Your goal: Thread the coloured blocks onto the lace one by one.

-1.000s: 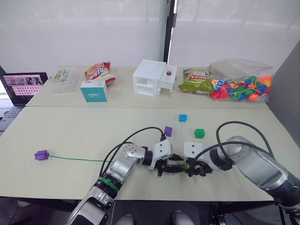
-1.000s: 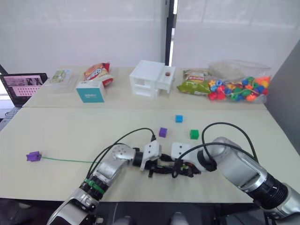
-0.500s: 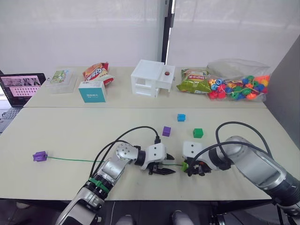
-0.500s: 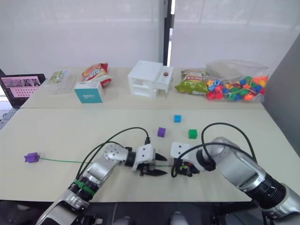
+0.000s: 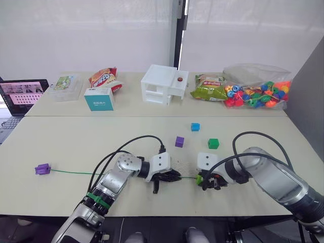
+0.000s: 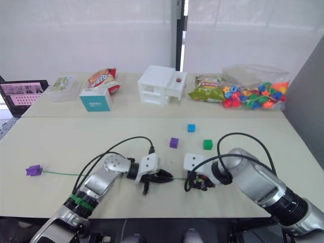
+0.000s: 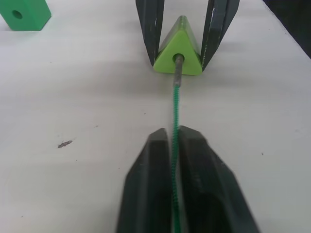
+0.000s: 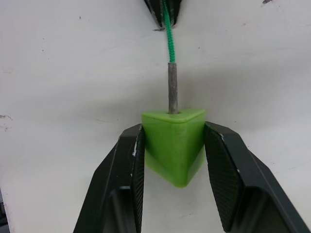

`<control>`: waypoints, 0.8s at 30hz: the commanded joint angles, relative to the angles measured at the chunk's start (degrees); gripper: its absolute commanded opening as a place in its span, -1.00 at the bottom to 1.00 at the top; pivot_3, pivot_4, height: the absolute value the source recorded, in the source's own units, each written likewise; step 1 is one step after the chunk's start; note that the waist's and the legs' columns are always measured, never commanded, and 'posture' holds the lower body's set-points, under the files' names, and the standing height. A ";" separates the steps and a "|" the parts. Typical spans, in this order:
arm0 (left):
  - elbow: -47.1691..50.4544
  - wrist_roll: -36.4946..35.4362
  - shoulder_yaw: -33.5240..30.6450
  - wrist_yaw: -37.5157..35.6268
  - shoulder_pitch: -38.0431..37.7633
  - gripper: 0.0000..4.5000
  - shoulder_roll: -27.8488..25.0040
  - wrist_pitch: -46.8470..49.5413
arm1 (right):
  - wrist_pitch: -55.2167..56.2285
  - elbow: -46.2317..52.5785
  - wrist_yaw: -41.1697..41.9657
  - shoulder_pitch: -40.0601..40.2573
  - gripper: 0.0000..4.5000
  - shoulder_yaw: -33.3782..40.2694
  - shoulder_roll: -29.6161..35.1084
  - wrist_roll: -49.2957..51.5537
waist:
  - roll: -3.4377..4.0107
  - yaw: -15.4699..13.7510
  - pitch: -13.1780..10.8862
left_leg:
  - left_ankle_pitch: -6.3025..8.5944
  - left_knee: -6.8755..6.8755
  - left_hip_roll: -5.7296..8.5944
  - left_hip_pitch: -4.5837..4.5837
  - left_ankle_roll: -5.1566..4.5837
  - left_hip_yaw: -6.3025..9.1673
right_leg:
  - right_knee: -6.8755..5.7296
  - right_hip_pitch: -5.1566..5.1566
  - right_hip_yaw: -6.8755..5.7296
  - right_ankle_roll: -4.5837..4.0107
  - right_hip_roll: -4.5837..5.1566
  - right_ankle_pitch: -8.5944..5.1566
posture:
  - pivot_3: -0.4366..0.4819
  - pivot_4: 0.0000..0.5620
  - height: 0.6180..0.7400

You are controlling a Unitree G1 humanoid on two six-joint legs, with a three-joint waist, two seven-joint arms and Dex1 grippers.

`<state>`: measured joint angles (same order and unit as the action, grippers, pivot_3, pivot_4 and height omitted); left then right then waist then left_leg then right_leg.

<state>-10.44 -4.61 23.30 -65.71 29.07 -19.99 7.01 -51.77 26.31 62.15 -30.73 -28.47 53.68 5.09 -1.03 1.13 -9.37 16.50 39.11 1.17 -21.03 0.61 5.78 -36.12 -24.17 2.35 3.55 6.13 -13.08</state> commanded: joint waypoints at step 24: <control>-4.03 -2.85 -1.14 -2.61 0.86 -0.22 4.89 -1.24 | -3.89 2.71 0.09 0.91 -0.42 1.06 0.19 1.57 | 0.00 -0.17 0.00 | 0.00 0.01 0.01 -0.01 0.00 0.00 | 0.01 0.00 0.00 0.00 0.00 0.00 | -0.05 -0.47 1.00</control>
<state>-16.74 -6.64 23.14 -67.86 30.55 -14.60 5.36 -54.37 27.72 61.82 -30.54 -28.22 53.68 5.49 -1.03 0.96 -9.37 16.50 39.12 1.17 -21.05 0.61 5.78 -36.12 -24.17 2.35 3.56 6.13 -13.08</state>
